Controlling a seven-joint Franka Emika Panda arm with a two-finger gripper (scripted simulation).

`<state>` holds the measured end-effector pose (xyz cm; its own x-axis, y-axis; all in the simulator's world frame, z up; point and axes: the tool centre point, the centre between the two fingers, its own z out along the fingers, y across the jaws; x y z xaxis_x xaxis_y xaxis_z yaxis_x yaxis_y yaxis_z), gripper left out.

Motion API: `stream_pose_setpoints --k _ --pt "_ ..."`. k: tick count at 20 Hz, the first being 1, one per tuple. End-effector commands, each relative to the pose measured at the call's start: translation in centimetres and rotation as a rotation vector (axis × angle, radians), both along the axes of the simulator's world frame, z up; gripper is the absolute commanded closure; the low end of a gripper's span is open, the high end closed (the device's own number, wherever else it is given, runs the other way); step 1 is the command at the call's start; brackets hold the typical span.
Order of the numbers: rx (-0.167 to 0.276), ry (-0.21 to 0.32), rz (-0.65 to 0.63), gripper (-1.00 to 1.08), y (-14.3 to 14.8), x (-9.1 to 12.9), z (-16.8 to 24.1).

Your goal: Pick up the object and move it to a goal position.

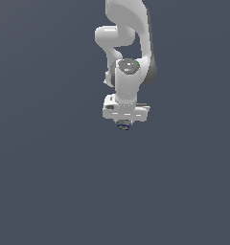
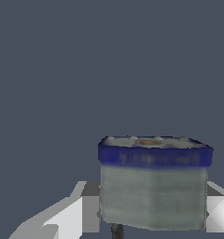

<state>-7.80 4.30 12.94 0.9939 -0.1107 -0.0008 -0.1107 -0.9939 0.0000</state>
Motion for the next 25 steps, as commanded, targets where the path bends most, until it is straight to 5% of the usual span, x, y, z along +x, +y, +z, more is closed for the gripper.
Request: stream_pose_setpoints --k 1,14,25 --pt "0.000 -0.001 0.000 1.08 0.9 -1.3 1.8" --pt "-0.002 -0.001 0.000 1.08 5.3 -6.6 10.1" --pt "0.000 -0.001 -0.001 1.08 6.7 -7.9 12.7"
